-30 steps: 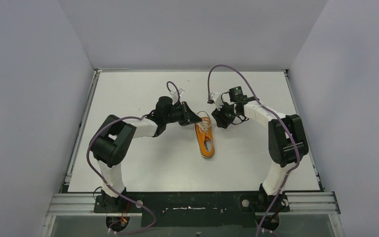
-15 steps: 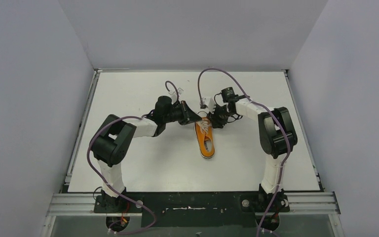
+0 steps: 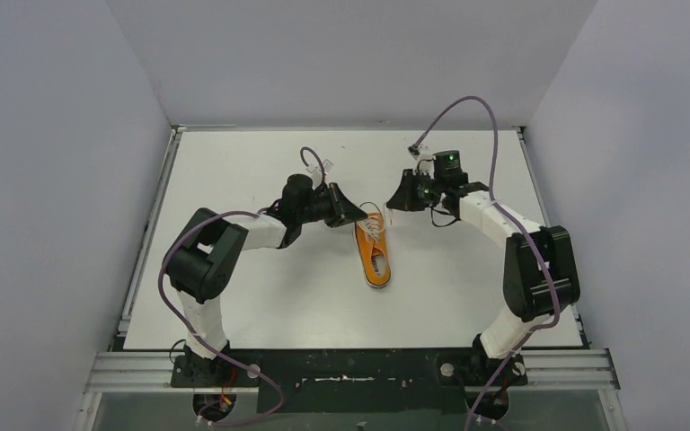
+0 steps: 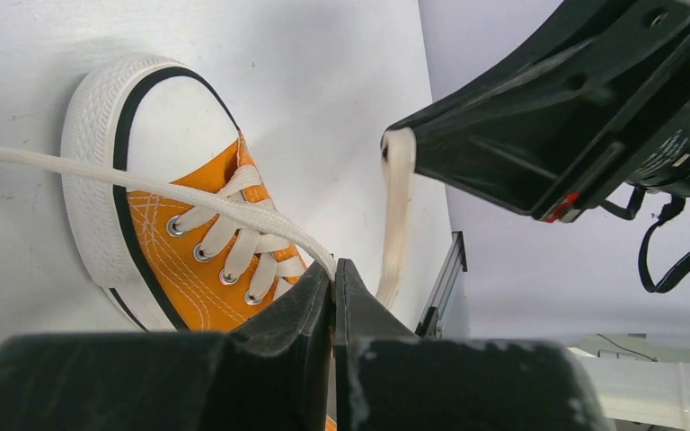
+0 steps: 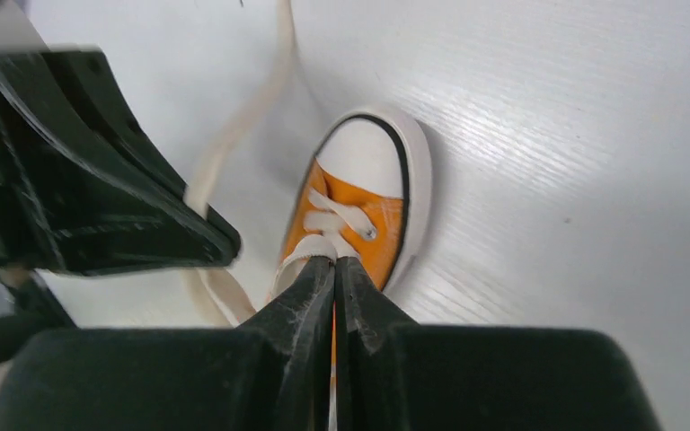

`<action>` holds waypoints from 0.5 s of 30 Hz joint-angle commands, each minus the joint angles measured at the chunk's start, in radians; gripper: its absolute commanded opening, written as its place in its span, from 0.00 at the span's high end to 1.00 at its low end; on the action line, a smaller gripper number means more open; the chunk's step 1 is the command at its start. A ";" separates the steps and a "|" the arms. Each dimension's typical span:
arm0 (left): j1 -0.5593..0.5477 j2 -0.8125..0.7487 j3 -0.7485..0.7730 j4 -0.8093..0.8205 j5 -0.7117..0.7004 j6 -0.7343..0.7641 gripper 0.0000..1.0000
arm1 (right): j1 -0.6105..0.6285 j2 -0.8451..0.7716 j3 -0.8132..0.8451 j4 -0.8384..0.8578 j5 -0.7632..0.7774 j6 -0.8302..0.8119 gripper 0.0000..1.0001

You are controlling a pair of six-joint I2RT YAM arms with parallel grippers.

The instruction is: Tie the shoes

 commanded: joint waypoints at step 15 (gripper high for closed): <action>-0.004 -0.016 0.009 0.092 0.004 -0.019 1.00 | 0.106 0.083 -0.034 0.307 0.179 0.550 1.00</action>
